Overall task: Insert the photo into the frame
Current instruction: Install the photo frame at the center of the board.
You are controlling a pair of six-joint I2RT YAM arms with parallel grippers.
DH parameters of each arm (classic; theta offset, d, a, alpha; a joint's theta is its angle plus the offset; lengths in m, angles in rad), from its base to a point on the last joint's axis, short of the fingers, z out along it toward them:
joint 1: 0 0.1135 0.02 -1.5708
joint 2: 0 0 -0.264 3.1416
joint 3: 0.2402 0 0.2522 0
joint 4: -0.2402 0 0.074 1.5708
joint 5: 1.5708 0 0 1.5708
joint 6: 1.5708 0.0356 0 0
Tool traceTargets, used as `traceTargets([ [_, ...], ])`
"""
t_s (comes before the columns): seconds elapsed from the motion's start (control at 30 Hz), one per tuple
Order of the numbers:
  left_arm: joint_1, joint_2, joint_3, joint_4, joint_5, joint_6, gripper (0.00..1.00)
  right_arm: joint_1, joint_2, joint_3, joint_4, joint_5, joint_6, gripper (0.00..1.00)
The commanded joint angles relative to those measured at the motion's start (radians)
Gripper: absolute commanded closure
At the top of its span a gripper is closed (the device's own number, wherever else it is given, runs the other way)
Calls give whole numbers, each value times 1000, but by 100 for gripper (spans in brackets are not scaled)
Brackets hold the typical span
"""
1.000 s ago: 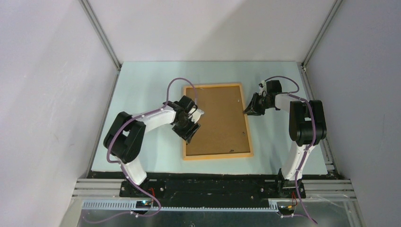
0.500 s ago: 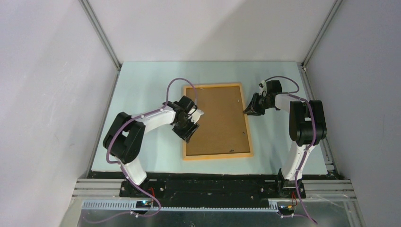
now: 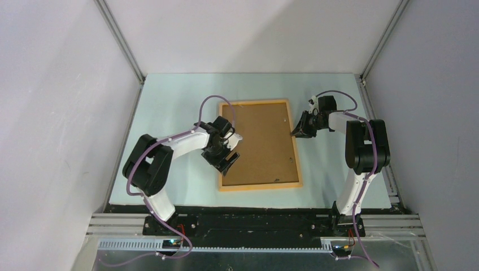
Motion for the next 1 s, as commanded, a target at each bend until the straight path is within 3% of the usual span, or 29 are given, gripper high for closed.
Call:
traceTargets([
  [0.0,-3,-51,-13,-32,-33,35,14,13,-27,9,31,-24,-13,100],
  [0.27,53,-108,51,-35,-64,34,7,21,-42,9,9,5,-44,100],
  [0.53,183,-25,208,-35,-33,-43,7,32,-63,3,-14,-5,-53,99],
  [0.7,233,82,311,-34,28,-91,9,47,-100,-7,-43,-2,-64,93],
  [0.97,252,231,415,-34,89,-139,22,59,-140,-16,-70,-7,-82,90],
])
